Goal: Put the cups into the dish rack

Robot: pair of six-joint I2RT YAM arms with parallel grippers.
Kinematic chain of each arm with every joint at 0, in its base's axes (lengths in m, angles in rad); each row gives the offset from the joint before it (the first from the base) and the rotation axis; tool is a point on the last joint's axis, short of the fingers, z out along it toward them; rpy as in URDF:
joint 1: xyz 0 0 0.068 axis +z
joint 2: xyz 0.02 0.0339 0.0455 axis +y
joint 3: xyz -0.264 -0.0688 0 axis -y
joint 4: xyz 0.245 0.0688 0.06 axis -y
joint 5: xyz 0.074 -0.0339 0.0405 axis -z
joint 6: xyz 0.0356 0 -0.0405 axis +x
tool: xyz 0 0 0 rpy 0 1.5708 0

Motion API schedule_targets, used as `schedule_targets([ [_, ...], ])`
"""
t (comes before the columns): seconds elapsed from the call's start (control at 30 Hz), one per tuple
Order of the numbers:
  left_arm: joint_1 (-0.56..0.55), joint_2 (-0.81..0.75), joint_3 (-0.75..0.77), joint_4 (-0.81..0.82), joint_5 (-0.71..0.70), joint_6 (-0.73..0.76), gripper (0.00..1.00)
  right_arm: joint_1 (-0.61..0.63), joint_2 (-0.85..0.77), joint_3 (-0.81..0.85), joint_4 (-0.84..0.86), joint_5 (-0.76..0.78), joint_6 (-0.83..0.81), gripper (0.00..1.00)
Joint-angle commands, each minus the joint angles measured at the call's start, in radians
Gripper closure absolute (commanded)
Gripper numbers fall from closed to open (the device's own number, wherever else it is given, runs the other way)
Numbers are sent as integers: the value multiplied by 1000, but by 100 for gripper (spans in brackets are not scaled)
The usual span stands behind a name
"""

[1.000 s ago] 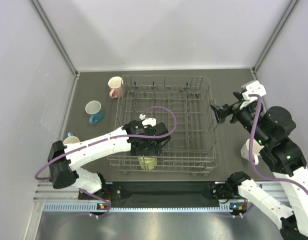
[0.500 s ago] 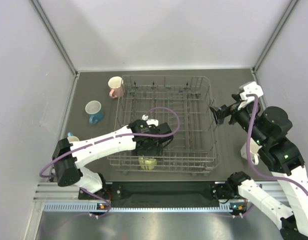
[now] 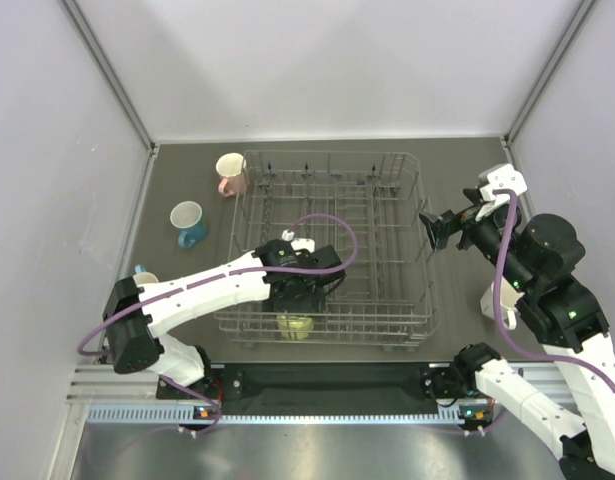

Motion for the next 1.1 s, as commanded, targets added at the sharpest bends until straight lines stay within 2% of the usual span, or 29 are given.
schedule_targets([
  [0.0,10,3,-59,22,-41,-26,42,-9,5,13,16,-3,11,2],
  [0.4,10,12,-12,-27,-42,19,2,-10,-2,-3,22,9,17,1],
  [0.67,15,9,10,-41,-67,39,2,-9,0,-3,20,9,21,1],
  [0.73,21,-6,16,-44,-74,43,14,-9,3,2,19,9,18,1],
  [0.77,25,-14,13,-39,-79,41,31,-10,8,5,19,8,17,1],
  [0.83,45,-32,-9,-24,-68,35,45,-9,12,7,20,9,15,1],
  [0.87,53,-37,-18,-18,-59,35,56,-9,15,8,23,8,15,1],
  [0.97,68,-54,-52,7,-41,27,68,-9,20,16,22,3,15,1],
  [1.0,73,-57,-58,9,-41,23,87,-9,23,19,23,3,15,1],
  [1.07,84,-54,-59,1,-47,7,100,-9,28,22,23,-1,9,1],
])
